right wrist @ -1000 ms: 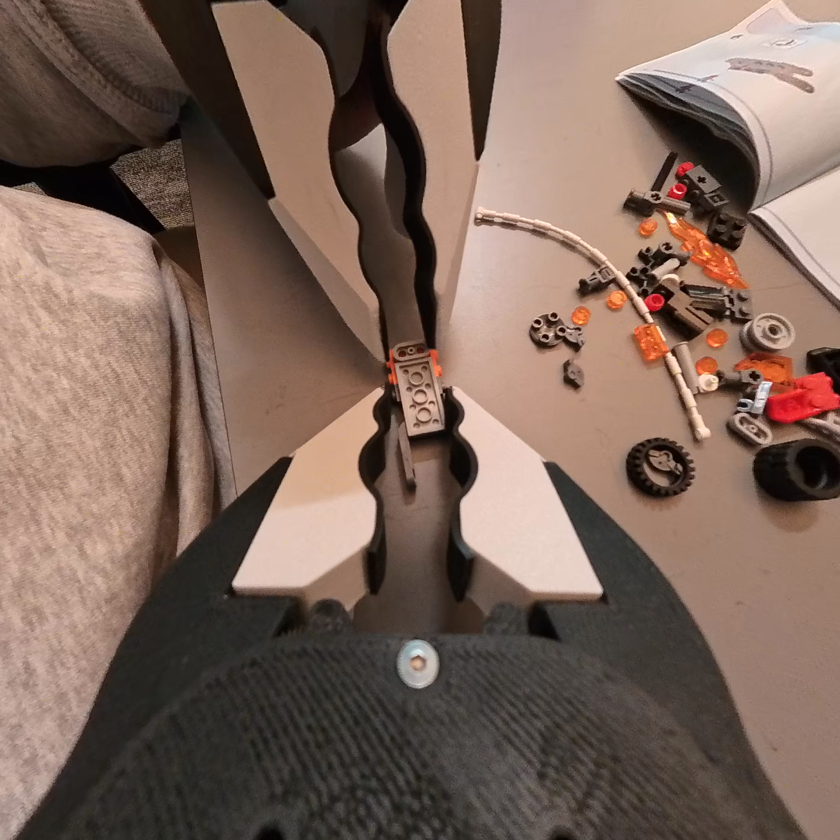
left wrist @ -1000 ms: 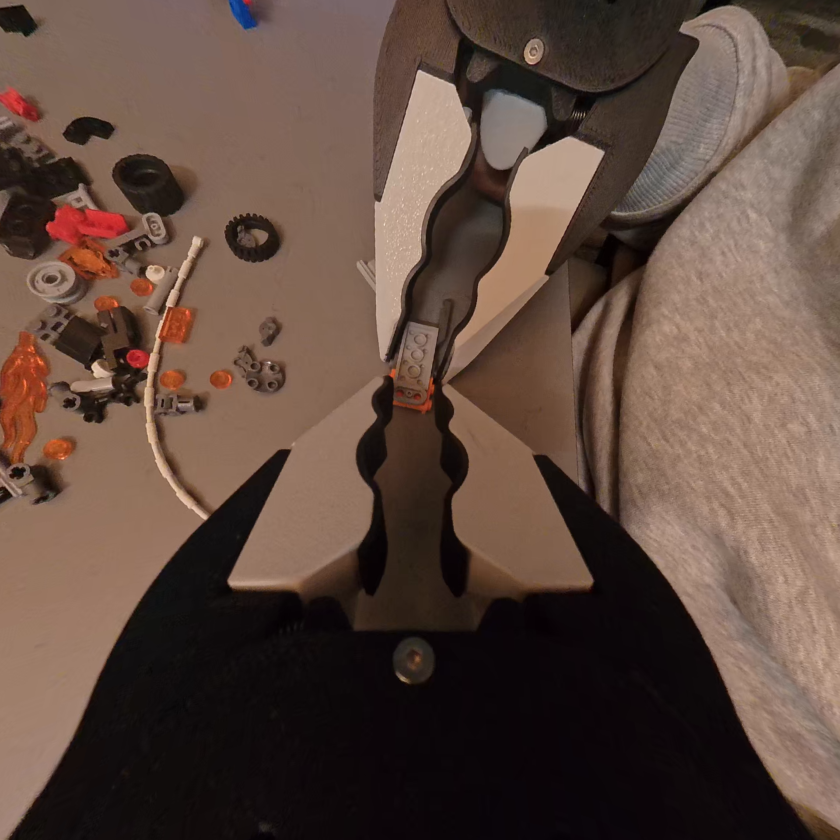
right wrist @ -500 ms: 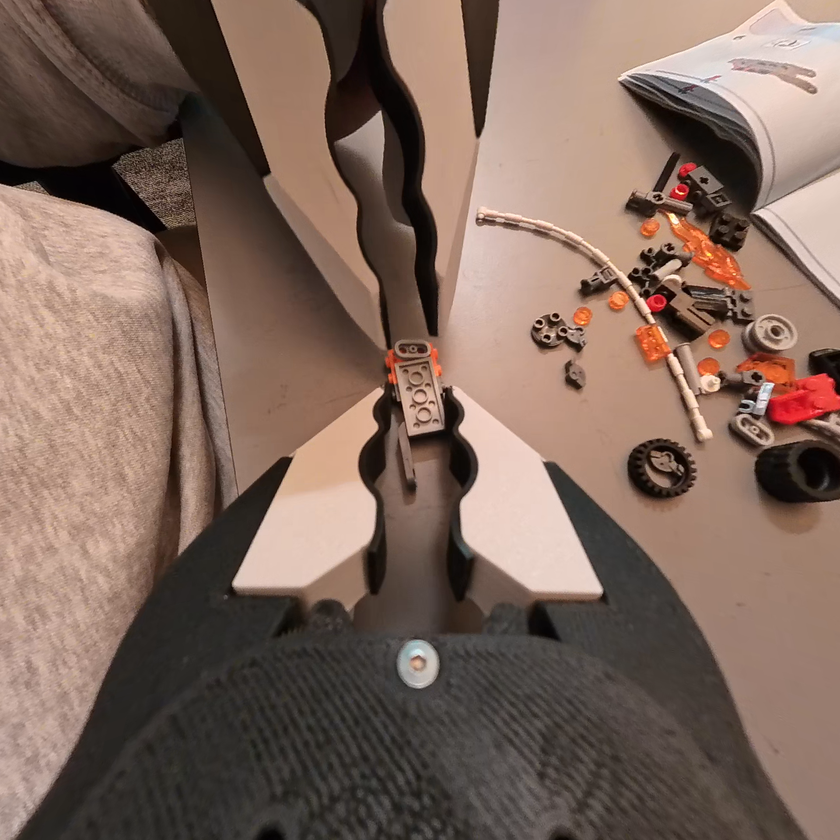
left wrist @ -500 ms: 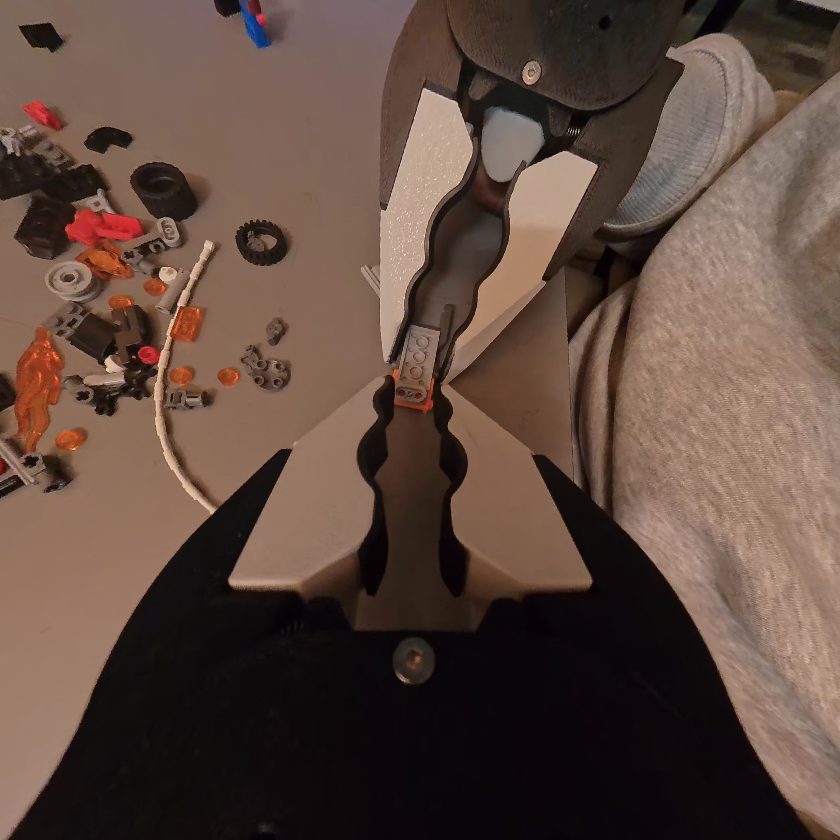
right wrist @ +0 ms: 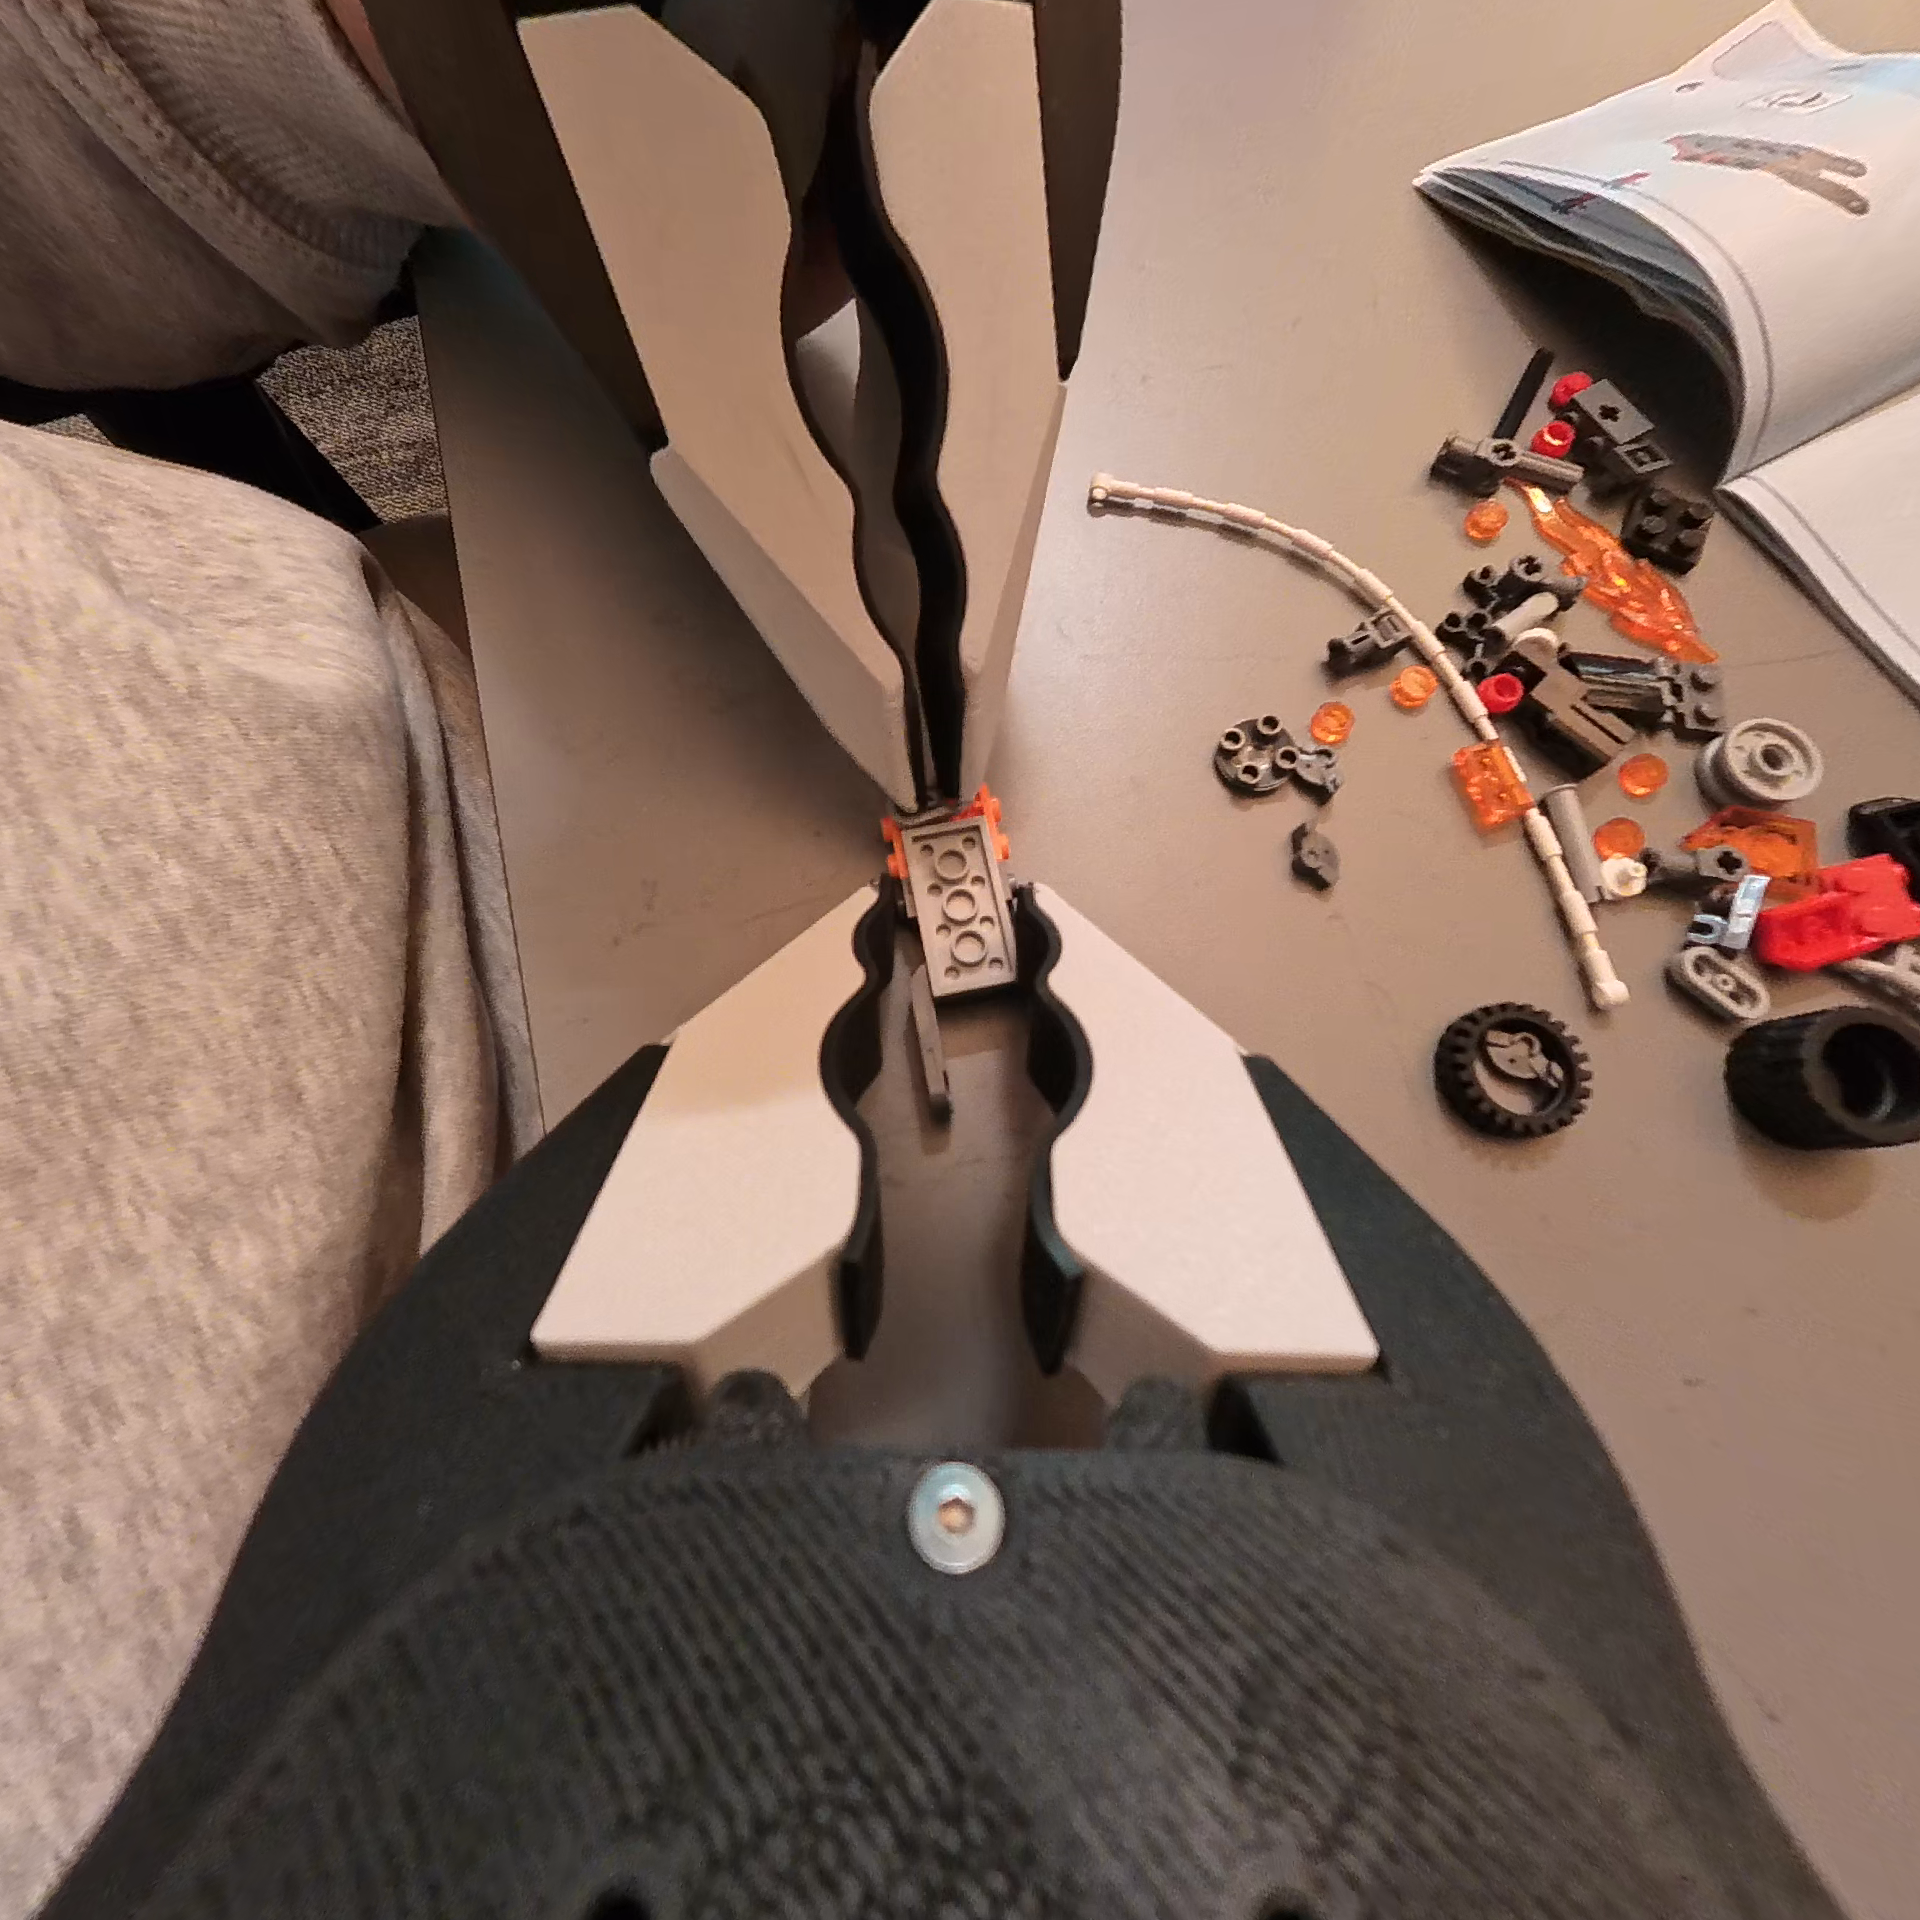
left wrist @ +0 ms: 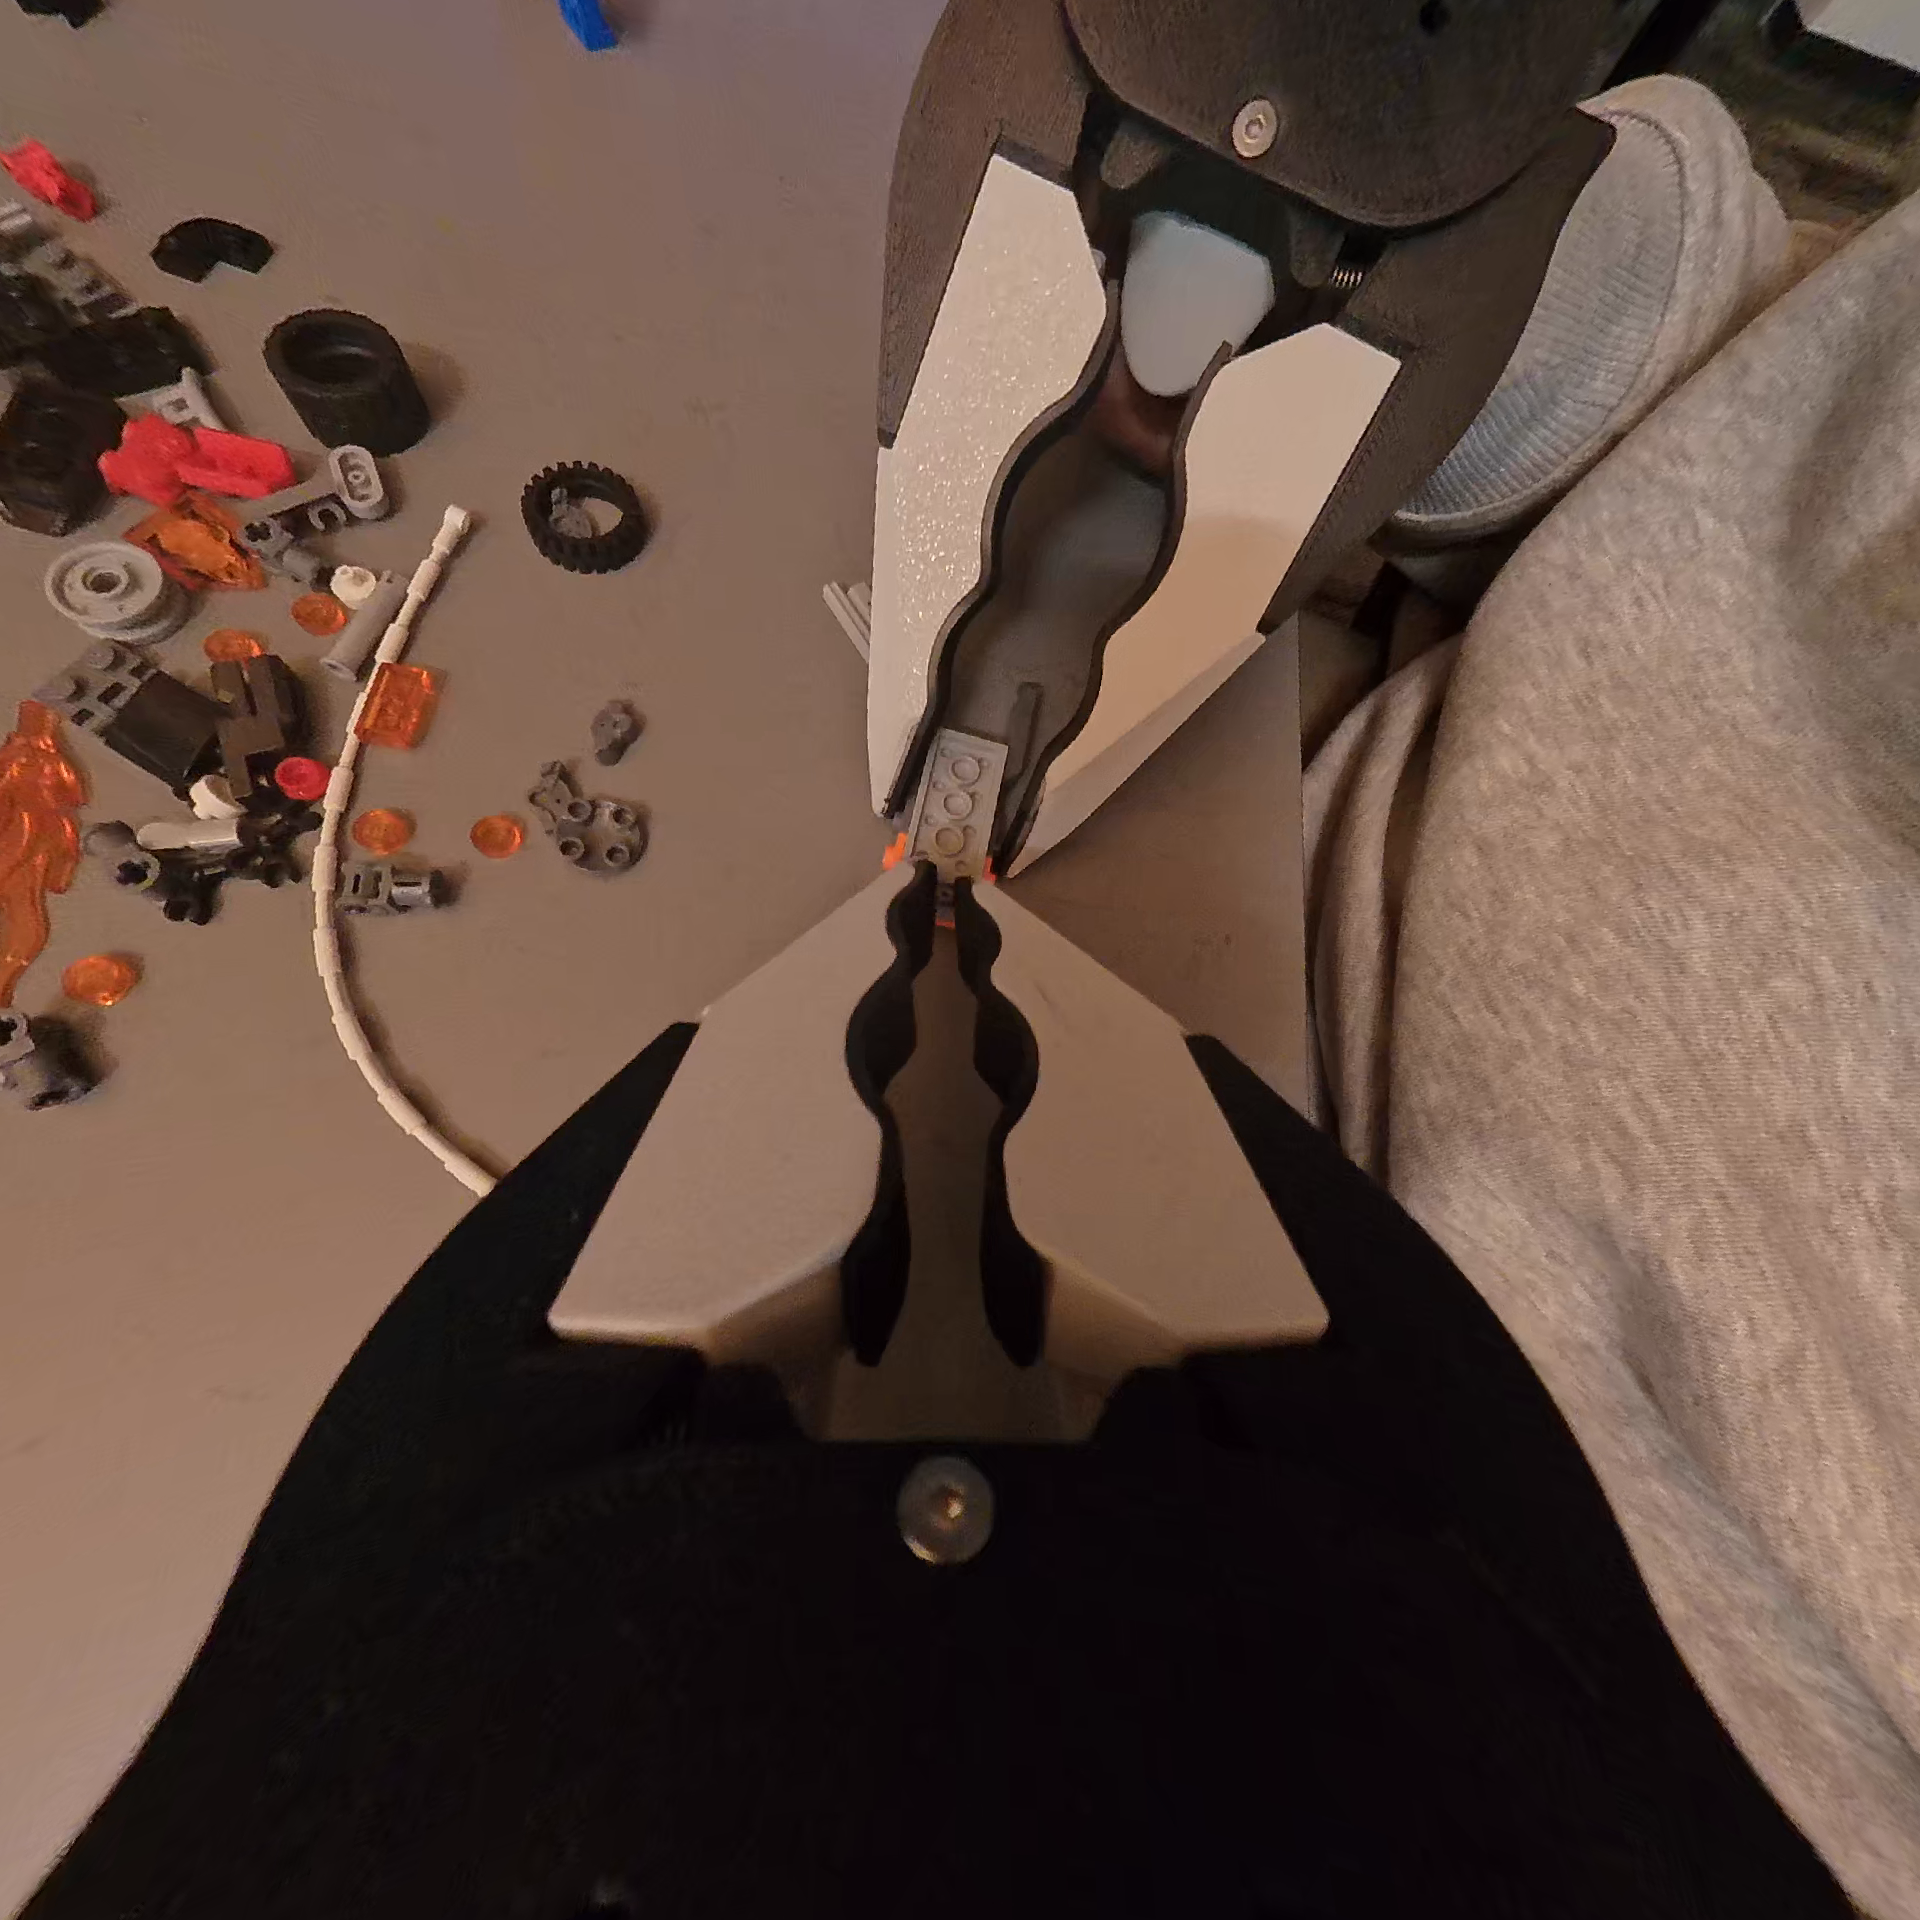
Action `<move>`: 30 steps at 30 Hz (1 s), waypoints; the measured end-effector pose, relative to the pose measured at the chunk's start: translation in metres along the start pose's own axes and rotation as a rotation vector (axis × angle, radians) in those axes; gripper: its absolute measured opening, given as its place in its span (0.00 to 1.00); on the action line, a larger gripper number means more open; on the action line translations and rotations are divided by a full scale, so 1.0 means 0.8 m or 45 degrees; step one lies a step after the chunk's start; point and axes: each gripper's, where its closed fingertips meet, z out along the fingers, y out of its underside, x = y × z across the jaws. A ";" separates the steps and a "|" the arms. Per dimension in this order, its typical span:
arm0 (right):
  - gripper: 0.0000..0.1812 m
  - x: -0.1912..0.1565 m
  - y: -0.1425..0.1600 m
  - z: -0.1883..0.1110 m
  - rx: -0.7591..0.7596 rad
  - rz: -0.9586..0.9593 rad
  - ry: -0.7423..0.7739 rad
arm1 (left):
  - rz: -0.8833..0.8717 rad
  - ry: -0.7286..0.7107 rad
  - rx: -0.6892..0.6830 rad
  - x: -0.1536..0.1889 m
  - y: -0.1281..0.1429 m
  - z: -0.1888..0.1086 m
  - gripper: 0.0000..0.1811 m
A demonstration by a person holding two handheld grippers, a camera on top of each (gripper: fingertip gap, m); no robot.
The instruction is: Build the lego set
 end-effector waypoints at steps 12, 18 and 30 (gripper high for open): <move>0.12 0.000 0.000 0.000 0.000 0.000 0.000 | -0.019 0.024 0.004 -0.001 0.000 0.001 0.00; 0.12 0.000 0.000 0.000 0.000 0.001 0.000 | -0.023 0.050 0.003 -0.001 0.000 0.002 0.00; 0.12 0.000 0.000 0.000 0.000 -0.002 0.001 | 0.007 0.072 -0.021 -0.001 0.004 0.002 0.00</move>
